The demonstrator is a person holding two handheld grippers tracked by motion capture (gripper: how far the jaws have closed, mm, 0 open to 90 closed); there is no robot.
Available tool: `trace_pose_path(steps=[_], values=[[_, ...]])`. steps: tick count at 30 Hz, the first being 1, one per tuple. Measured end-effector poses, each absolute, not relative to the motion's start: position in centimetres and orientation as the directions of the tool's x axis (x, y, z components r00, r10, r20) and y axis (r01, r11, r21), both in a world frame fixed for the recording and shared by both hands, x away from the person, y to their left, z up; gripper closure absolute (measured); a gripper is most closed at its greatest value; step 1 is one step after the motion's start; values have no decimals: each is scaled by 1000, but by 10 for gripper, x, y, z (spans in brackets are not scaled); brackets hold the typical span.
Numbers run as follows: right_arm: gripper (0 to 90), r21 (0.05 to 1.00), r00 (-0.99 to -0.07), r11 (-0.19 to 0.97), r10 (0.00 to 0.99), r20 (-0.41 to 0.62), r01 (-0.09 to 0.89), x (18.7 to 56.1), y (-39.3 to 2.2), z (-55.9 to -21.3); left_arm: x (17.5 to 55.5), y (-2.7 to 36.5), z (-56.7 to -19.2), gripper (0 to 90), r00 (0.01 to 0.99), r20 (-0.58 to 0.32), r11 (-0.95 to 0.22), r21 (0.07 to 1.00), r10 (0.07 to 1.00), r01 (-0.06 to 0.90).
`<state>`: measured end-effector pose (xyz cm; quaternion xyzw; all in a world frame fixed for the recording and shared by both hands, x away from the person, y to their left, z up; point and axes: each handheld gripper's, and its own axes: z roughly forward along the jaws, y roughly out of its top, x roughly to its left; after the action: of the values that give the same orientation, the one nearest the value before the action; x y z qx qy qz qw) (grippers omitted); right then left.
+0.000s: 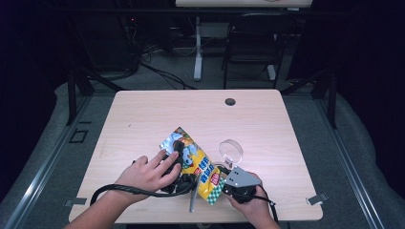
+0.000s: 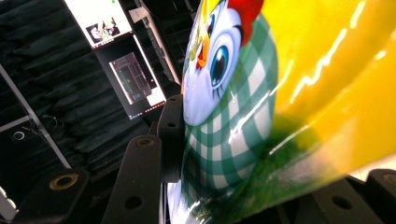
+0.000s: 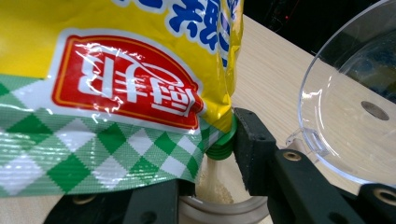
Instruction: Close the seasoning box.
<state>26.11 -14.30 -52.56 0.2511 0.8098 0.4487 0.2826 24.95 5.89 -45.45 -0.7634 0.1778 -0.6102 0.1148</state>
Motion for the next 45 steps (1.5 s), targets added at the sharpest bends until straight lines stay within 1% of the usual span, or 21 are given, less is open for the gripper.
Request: trace_pose_path(steps=[14, 20, 37, 39, 45], values=[[709, 876, -716, 456, 663, -216, 158, 261, -145, -524, 249, 57, -450, 651, 204, 886, -909, -398, -416, -123], [709, 877, -717, 453, 664, -212, 161, 261, -145, -523, 249, 56, -450, 652, 189, 886, -905, -405, -423, -130], [709, 878, -724, 451, 659, -203, 164, 262, -144, -523, 248, 57, -449, 653, 191, 884, -903, -409, -427, -129], [709, 878, -724, 449, 660, -200, 166, 262, -144, -523, 248, 58, -450, 653, 199, 887, -909, -398, -416, -127], [709, 878, -723, 448, 661, -199, 168, 262, -143, -523, 248, 57, -450, 653, 192, 884, -904, -409, -427, -126]])
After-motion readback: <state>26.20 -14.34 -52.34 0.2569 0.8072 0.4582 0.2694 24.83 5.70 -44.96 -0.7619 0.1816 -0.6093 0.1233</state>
